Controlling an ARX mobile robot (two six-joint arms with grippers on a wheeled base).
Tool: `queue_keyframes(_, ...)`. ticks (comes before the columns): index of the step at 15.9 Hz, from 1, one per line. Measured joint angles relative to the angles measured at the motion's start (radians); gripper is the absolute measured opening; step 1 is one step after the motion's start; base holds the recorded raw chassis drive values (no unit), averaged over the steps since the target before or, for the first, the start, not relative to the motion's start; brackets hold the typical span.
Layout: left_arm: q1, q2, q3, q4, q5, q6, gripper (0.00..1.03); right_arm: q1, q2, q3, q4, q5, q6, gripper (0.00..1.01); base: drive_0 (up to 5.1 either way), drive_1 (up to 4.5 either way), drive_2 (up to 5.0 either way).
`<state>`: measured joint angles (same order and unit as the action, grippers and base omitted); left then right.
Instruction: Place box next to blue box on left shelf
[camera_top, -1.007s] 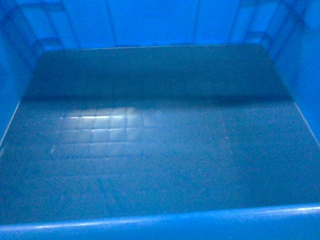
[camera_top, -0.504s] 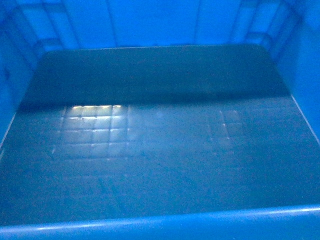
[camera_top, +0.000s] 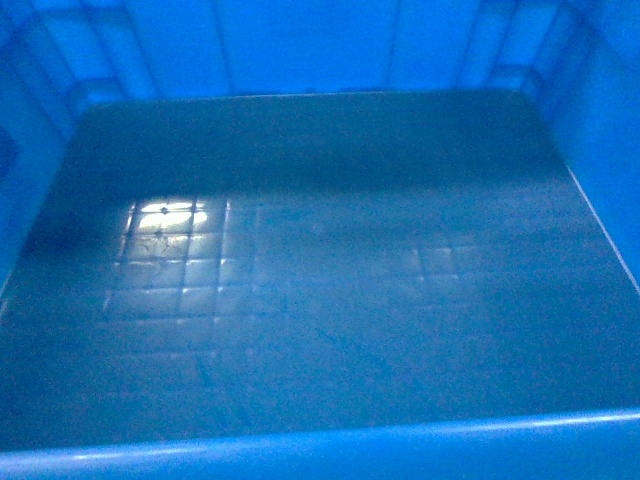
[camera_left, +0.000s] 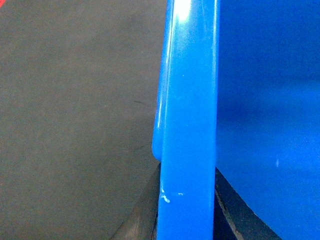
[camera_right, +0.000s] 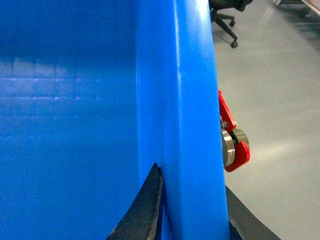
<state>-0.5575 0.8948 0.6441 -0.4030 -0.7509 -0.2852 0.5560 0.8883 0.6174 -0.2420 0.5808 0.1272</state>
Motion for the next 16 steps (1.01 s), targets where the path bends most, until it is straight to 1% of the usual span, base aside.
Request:
queue_keyframes(8, 0.0, -0.001, 0.0, 0.0, -0.001, 0.0, 0.14, 0.0, 0.0, 0.0, 0.003, 0.0, -0.002, 0.17, 0.0, 0.0, 0.0)
queue_keyframes(16, 0.0, -0.001, 0.0, 0.0, -0.002, 0.0, 0.14, 0.0, 0.0, 0.0, 0.003, 0.0, -0.002, 0.17, -1.6, -1.64, -1.6)
